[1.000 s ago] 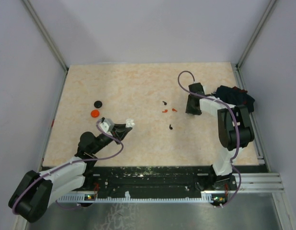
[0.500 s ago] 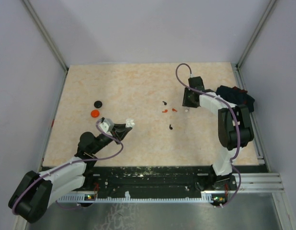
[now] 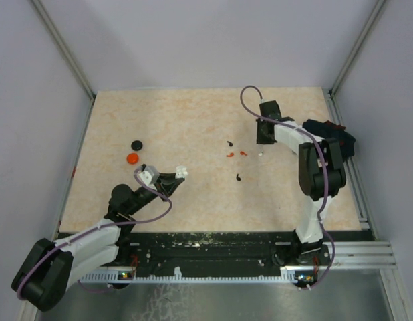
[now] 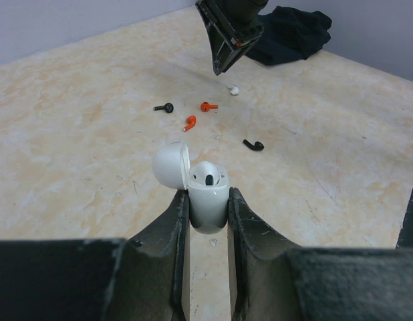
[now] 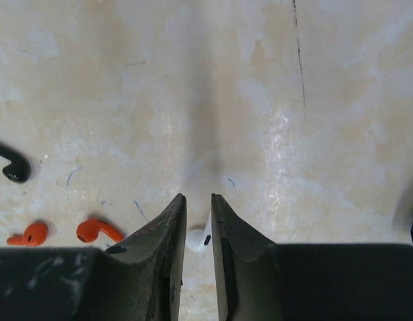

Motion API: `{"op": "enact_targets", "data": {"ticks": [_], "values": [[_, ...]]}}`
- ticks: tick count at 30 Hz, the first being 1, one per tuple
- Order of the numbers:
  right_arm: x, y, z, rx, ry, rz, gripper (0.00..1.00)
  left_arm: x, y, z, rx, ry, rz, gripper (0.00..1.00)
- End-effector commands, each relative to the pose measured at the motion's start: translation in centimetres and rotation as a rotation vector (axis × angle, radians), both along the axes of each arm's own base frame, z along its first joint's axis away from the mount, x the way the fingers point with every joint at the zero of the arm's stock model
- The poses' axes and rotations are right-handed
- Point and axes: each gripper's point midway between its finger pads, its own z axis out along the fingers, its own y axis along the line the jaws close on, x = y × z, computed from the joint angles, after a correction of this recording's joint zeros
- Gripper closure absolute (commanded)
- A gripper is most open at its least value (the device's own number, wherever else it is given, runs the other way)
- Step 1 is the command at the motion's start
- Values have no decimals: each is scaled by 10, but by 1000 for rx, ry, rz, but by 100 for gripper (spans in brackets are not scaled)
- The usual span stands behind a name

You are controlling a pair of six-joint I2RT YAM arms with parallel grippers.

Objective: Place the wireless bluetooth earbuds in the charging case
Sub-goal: Pick up the earbud from the center of the board.

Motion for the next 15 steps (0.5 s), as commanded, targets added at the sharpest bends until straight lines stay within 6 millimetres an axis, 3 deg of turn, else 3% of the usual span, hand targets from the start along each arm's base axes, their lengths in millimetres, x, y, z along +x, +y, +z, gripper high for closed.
{"op": "enact_targets", "data": {"ticks": [1, 7, 15], "values": [[21, 0, 5, -43, -19, 14, 79, -1, 0, 7, -13, -23, -10, 98], [16, 0, -10, -53, 25, 28, 87, -1, -1, 8, -11, -24, -13, 98], [-10, -17, -23, -105, 105, -41, 90, -2, -2, 6, -9, -19, -22, 98]]}}
